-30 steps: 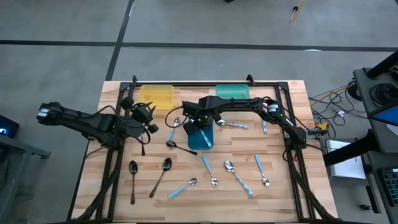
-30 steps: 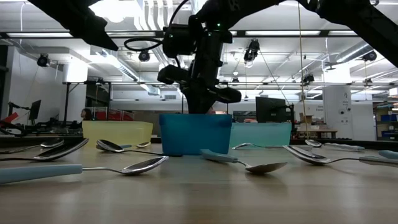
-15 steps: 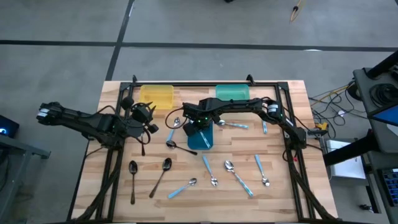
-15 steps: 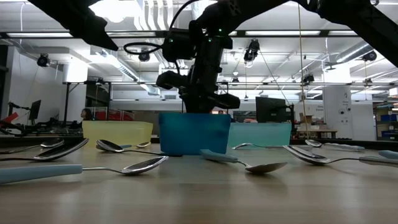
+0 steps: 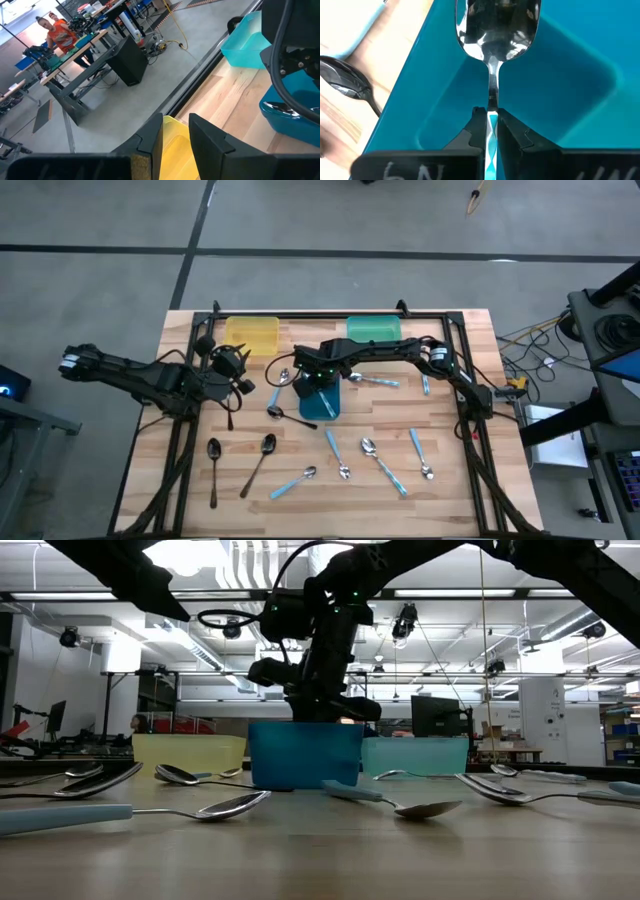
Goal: Sort silverware by color (type)
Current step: Put the white patterned spoon into the blue bin
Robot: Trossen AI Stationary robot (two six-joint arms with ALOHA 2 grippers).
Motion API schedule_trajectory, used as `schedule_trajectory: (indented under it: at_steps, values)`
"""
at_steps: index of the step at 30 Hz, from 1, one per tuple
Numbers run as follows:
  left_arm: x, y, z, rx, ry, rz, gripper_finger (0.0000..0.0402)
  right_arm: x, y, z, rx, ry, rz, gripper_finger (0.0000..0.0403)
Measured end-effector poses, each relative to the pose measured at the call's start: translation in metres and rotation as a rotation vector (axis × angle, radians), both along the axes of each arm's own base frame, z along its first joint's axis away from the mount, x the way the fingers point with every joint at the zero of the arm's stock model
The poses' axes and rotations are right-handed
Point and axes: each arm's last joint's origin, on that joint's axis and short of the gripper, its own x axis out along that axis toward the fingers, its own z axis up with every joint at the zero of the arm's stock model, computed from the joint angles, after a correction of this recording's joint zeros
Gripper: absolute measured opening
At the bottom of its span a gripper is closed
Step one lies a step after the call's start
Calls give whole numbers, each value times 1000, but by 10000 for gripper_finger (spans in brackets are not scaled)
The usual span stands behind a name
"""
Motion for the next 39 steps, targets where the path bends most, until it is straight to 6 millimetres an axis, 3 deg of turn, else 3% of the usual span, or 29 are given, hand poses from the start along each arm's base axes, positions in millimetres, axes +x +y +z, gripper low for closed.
schedule_trajectory:
  at_steps: [26,39]
  values:
    - [0,0,0,0,1,0,76,0,0,0,-11,-1,8,38]
    - [0,0,0,1,1,0,76,1,-1,3,-5,-11,-13,130]
